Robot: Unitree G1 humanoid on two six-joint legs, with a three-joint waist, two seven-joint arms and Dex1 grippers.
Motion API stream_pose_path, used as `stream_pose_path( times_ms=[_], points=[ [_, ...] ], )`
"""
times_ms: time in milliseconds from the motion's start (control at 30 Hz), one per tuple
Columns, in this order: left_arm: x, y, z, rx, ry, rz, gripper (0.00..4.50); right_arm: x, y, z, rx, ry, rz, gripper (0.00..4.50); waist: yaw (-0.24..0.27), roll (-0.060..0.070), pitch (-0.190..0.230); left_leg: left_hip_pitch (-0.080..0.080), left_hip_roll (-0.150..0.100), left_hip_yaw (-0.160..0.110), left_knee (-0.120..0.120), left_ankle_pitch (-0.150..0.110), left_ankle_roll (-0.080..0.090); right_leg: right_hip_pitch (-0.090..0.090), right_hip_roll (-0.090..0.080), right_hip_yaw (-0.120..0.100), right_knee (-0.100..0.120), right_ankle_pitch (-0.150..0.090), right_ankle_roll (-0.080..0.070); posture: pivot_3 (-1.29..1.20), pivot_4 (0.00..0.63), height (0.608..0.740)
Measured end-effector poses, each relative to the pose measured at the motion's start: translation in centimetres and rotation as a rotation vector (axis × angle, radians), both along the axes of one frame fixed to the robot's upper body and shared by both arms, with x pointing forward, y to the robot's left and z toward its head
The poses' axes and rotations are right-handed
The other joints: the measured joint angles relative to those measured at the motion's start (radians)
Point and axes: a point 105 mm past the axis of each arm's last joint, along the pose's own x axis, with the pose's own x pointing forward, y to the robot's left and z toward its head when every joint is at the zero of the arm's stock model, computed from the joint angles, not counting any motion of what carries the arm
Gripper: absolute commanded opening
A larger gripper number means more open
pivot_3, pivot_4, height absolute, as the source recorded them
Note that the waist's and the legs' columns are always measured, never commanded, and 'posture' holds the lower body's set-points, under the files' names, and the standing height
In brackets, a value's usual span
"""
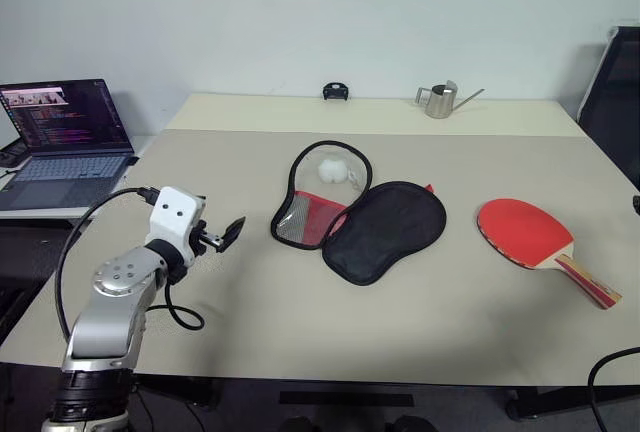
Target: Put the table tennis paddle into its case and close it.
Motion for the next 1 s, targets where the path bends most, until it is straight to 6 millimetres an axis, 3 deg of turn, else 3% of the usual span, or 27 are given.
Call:
stream_pose_path(
  times_ms=[200, 500, 633, 833, 1000],
  points=[
    [1.0, -0.7, 0.0, -0.004, -0.014, -0.027, 4.50, -0.5, -0.6, 1.1, -0.036, -0.006, -0.009, 4.42, 0.001, 0.000, 0.000, 0.000, 0.000, 0.000, 0.000, 0.000, 0.000, 0.000, 0.000, 0.000, 0.000, 0.000, 0.000, 0.00, 0.150, 0.740],
    [1.3, -0.5, -0.6, -0.005, 0.002, -0.046, 4.50, 0.2, 0.9, 1.6, -0.041, 0.013, 0.099, 4.42, -0.002, 0.000, 0.000, 0.000, 0.000, 0.000, 0.000, 0.000, 0.000, 0.000, 0.000, 0.000, 0.000, 0.000, 0.000, 0.00, 0.150, 0.740],
    [1.2, 0.2, -0.5, 0.001, 0.001, -0.030, 4.50, 0.8, 1.6, 0.6, 0.005, 0.027, 0.117, 4.42, -0.003, 0.000, 0.000, 0.000, 0.000, 0.000, 0.000, 0.000, 0.000, 0.000, 0.000, 0.000, 0.000, 0.000, 0.000, 0.00, 0.150, 0.740],
    [0.0, 2.9, -0.8, 0.009, 0.015, 0.017, 4.50, 1.1, 3.5, -2.3, 0.041, 0.091, 0.203, 4.42, -0.003, 0.001, 0.000, 0.000, 0.001, 0.000, 0.000, 0.000, 0.000, 0.000, 0.000, 0.000, 0.000, 0.000, 0.000, 0.00, 0.150, 0.740],
    [-0.2, 3.4, -1.0, 0.016, 0.023, 0.016, 4.50, 0.8, 4.4, -2.6, 0.044, 0.097, 0.272, 4.42, 0.002, 0.001, 0.000, 0.000, 0.000, 0.000, 0.000, 0.000, 0.001, 0.000, 0.000, 0.000, 0.001, 0.000, 0.000, 0.00, 0.150, 0.740]
  ],
)
